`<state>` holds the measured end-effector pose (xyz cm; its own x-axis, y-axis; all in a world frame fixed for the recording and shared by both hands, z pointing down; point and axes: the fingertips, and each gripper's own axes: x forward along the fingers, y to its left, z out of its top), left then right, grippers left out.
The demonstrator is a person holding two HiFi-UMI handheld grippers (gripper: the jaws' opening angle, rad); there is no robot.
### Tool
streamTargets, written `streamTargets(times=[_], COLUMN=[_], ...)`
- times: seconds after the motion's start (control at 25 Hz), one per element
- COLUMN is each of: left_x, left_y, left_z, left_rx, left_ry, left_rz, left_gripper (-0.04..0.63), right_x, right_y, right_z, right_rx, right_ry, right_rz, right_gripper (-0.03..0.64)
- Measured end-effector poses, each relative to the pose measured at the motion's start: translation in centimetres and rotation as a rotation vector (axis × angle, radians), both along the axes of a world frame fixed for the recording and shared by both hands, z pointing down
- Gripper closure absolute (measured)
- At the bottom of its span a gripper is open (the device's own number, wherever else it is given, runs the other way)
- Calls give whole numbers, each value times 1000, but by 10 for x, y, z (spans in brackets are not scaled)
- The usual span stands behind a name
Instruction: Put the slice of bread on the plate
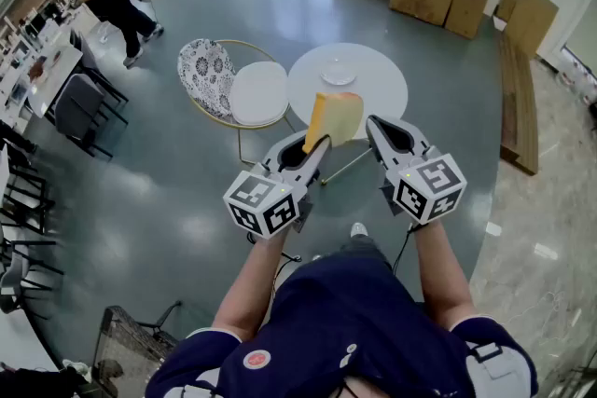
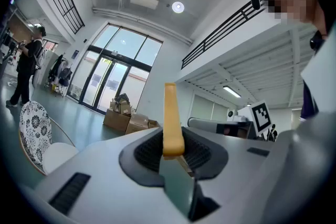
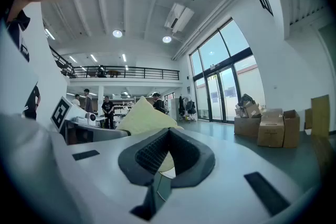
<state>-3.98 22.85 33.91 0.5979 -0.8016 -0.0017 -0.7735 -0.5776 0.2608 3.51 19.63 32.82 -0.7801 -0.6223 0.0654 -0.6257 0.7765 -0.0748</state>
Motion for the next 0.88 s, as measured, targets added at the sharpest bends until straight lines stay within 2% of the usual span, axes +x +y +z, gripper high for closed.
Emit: streamTargets(times=[0.44, 0.88], left_x=[-4, -12], left_y=[-3, -11], left_z=[0, 10], left_rx=[0, -15], left_ry=[5, 13], left_rz=[2, 13], left_gripper=[506, 506], right_x=[0, -5], right_y=[-4, -12], right_z=[-3, 4], right_rx=[31, 11], right_ry=[2, 0], right_rz=[30, 42], right_gripper=[612, 612])
